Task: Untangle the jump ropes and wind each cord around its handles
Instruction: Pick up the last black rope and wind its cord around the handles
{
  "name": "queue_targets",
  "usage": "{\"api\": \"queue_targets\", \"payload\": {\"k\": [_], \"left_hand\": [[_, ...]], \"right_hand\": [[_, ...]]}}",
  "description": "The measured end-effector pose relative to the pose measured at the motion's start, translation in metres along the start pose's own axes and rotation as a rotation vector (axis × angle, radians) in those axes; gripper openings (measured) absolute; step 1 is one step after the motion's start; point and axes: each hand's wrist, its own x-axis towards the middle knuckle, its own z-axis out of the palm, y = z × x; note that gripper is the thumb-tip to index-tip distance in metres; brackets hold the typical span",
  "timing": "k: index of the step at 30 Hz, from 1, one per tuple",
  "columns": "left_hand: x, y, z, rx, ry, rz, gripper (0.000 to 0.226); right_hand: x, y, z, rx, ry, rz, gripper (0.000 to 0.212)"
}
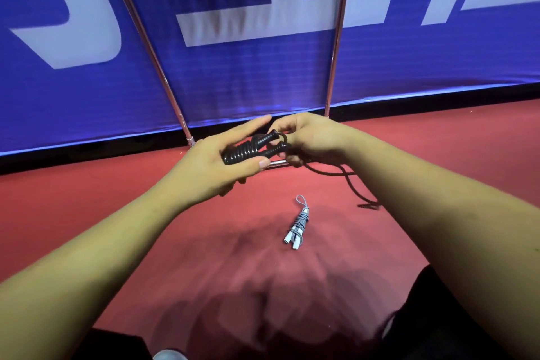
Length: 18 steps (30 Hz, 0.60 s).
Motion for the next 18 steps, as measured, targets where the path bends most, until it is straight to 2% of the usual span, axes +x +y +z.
{"api": "queue_targets", "payload": {"k": [2, 5, 8, 13, 18], "left_hand": [[0.001, -0.003, -0.002, -0.017, 0.080, 0.023, 0.045], [0.005, -0.009, -0.007, -0.031, 0.231, -0.017, 0.025], [0.007, -0.017, -0.012, 0.004, 0.264, -0.055, 0.021], [0.009, -0.033, -0.018, 0.199, 0.178, -0.122, 0.028], [0.010, -0.040, -0.022, 0.425, 0.024, -0.125, 0.032]], "right_hand": [[0.001, 0.004, 0.005, 0.030, -0.047, 0.030, 0.025], [-0.001, 0.005, 0.015, 0.022, -0.124, 0.051, 0.024], [-0.004, 0.002, 0.023, -0.021, -0.161, 0.093, 0.022], [-0.008, -0.011, 0.041, -0.279, -0.083, 0.113, 0.024], [-0.011, -0.027, 0.044, -0.709, -0.061, -0.024, 0.020]]}}
